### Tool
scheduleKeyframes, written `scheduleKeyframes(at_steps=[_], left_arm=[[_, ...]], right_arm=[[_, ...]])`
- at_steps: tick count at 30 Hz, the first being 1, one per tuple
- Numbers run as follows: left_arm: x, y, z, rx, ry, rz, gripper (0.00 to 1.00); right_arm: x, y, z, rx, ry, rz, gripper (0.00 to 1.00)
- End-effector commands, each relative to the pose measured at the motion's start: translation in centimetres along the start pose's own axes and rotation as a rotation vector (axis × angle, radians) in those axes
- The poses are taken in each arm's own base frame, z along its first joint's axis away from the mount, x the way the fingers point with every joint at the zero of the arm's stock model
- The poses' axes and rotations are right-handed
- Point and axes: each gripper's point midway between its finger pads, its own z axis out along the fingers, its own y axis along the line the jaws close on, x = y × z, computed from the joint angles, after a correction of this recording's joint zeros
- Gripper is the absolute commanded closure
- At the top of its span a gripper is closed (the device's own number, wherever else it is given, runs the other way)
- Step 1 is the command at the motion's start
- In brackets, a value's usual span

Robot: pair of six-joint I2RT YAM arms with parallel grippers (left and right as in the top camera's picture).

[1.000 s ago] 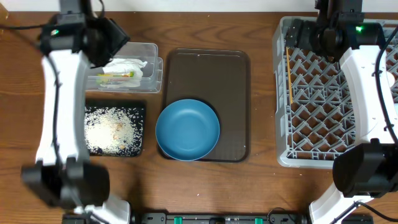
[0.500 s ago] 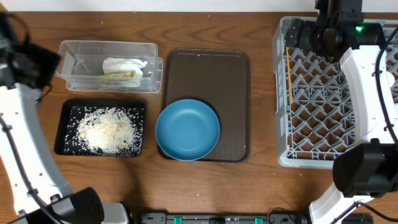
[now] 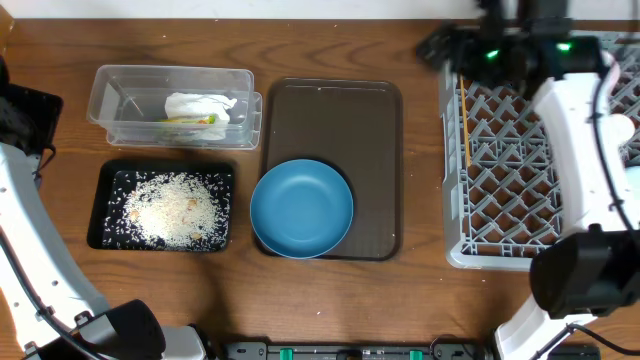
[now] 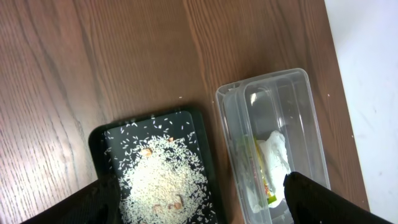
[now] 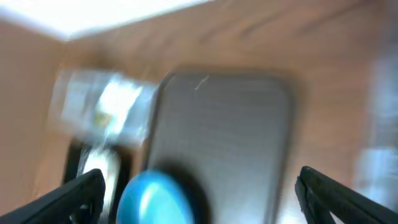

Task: Sort waste into correct bins and load items into the dishwasher rack
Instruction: 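Retract the left arm and reach the right gripper to the blue plate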

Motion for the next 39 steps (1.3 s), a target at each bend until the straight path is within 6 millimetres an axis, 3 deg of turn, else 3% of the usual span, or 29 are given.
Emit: scheduleKeyframes(at_steps=[1,4,9,11,15,20,23,28,32,39], left_arm=[[-0.1,0.4,0.1,-0.016,-0.004,-0.008,0.13],[-0.1,0.4,0.1,-0.016,-0.004,-0.008,0.12],[-0.1,0.4,0.1,-0.016,-0.004,-0.008,0.12],[-0.1,0.4,0.1,-0.016,-0.004,-0.008,0.12],[-0.1,0.4,0.1,-0.016,-0.004,-0.008,0.12],[-0.1,0.4,0.1,-0.016,-0.004,-0.008,0.12],[-0.1,0.4,0.1,-0.016,-0.004,-0.008,0.12],[-0.1,0.4,0.1,-0.016,-0.004,-0.008,0.12],[-0.1,0.4,0.1,-0.016,-0.004,-0.008,0.12],[-0.1,0.4,0.1,-0.016,-0.004,-0.008,0.12]], right_arm=[[6.4,8.7,2.1,-0.238,0.186,-0.314,0.03],[10.8,9.9,4.8,-0.082,0.296,-0.471,0.01],[15.3,12.4,9.6,0.152,0.326,-0.719,0.01],[18.4,14.4,11.7,0.136,0.366,-0.803,0.01],[24.2,16.6,14.6,0.089,0.463,-0.956,0.01],[31.2,16.9,17.6,0.083,0.603,-1.056,0.01],[34.2,16.7,18.5,0.086,0.662,-1.074,0.01],[36.9,16.3,19.1,0.100,0.718,-1.105,0.19],[36.7,15.8,19.3,0.162,0.699,-1.106,0.35],[36.7,13.9,19.3,0.252,0.713,-1.061,0.41]])
